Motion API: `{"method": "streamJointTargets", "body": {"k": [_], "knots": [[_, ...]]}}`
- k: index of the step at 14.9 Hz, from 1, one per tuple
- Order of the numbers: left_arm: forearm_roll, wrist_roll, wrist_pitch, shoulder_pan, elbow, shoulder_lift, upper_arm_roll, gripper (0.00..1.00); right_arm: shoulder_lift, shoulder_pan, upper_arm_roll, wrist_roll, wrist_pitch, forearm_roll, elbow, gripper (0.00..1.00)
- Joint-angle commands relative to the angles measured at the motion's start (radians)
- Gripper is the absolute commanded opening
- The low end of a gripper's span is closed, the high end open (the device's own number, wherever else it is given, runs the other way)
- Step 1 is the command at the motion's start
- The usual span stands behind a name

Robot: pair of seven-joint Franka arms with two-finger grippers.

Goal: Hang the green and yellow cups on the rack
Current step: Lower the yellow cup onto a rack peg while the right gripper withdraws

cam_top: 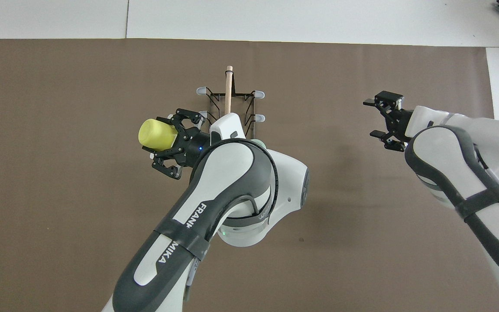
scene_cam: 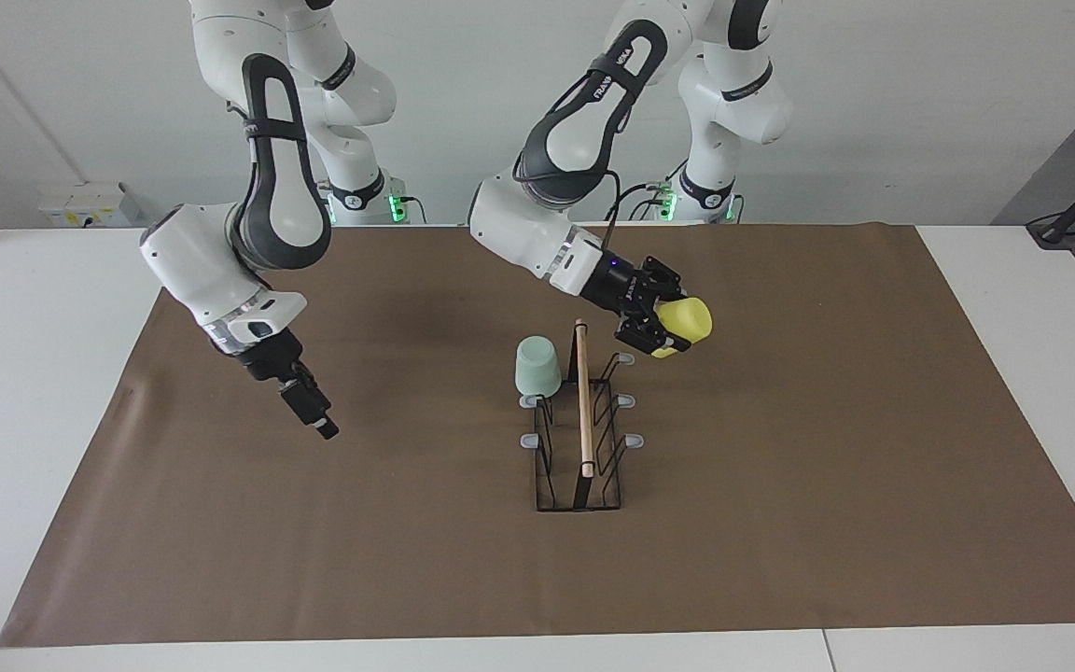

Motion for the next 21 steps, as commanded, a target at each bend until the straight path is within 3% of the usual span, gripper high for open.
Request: {"method": "streamJointTargets", "body": {"k": [1, 6, 13, 18, 21], "knots": [[0.001, -0.008, 0.035, -0.008, 0.019, 0.031, 0.015, 0.00, 0.006, -0.047, 0.009, 0.093, -0.118, -0.188, 0.094, 1.00], [-0.011, -0.013, 0.066, -0.007, 0.011, 0.039, 0.015, 0.00, -0.045, -0.029, 0.015, 0.684, -0.313, -0.520, 0.195, 1.00], [-0.040, -0.039, 0.111, -0.011, -0.010, 0.035, 0.013, 0.00, -0.092, 0.001, 0.020, 1.192, -0.535, -0.599, 0.292, 1.00], [-0.040, -0.043, 0.124, -0.042, -0.049, 0.024, 0.015, 0.00, -0.106, -0.002, 0.020, 1.741, -0.744, -0.632, 0.372, 1.00], [-0.043, -0.043, 0.118, -0.057, -0.050, 0.022, 0.013, 0.00, -0.111, -0.002, 0.021, 2.004, -0.804, -0.634, 0.380, 1.00]]}}
